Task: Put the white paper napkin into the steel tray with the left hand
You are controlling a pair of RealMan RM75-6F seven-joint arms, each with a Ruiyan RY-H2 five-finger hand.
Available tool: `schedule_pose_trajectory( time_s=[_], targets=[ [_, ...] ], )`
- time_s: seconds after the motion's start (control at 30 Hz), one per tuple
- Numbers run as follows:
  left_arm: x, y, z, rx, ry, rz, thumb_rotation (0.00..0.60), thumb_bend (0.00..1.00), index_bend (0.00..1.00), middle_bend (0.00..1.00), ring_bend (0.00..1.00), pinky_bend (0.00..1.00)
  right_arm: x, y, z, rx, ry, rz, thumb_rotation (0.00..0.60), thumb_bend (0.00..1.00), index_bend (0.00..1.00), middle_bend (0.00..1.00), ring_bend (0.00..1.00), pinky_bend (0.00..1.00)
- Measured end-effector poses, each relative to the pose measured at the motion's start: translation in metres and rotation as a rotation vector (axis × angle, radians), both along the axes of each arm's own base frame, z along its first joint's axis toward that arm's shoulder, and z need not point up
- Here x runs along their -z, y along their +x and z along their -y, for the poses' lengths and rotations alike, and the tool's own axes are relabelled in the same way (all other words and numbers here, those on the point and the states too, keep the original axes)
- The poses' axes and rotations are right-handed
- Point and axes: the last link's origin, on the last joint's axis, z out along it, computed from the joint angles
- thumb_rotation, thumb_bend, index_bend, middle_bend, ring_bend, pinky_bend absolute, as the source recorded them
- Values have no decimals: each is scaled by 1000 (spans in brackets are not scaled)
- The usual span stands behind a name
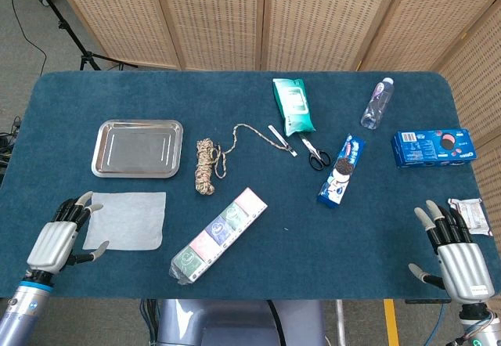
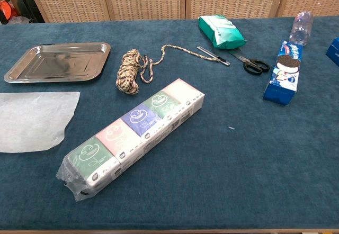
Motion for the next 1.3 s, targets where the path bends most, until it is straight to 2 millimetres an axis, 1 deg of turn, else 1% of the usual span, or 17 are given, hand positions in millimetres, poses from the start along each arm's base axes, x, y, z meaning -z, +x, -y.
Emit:
schedule_pose_trajectory(
  time_s=[0.17, 0.33, 0.47, 0.73, 0.9, 0.97, 1.1, 1.3],
  targets=[
    [9, 3, -4, 10, -35, -4, 371, 287, 293, 0, 0, 0, -1, 0, -1, -4, -2, 3, 600, 0, 0, 0, 0, 0],
    [17, 8, -9, 30, -88, -12, 370, 287, 320, 0, 0, 0, -1, 0, -1, -6, -4, 6, 600, 0, 0, 0, 0, 0],
    [17, 11, -13, 50, -114, -30, 371, 287, 355, 0, 0, 0, -2, 0, -2, -7, -8, 11, 600, 0, 0, 0, 0, 0],
    [18, 15, -17, 83, -172, -100, 370, 296, 359, 0, 0, 0, -4, 0, -3, -12, -13, 17, 600, 0, 0, 0, 0, 0],
    [23, 17, -13, 88, -208, -111, 371, 303, 362, 0, 0, 0, -5, 0, -4, -12, -18, 24, 600, 0, 0, 0, 0, 0],
    [26, 17, -11, 87, -225, -118, 372, 326, 362, 0, 0, 0, -6, -1, -4, -12, -18, 25, 600, 0, 0, 0, 0, 0],
    [30, 16, -8, 90, -244, -135, 382, 403, 362, 0, 0, 0, -6, -1, -4, -13, -18, 27, 600, 0, 0, 0, 0, 0],
    [35, 16, -6, 97, -265, -148, 387, 423, 362, 0, 0, 0, -7, -1, -4, -16, -21, 30, 600, 0, 0, 0, 0, 0]
  ],
)
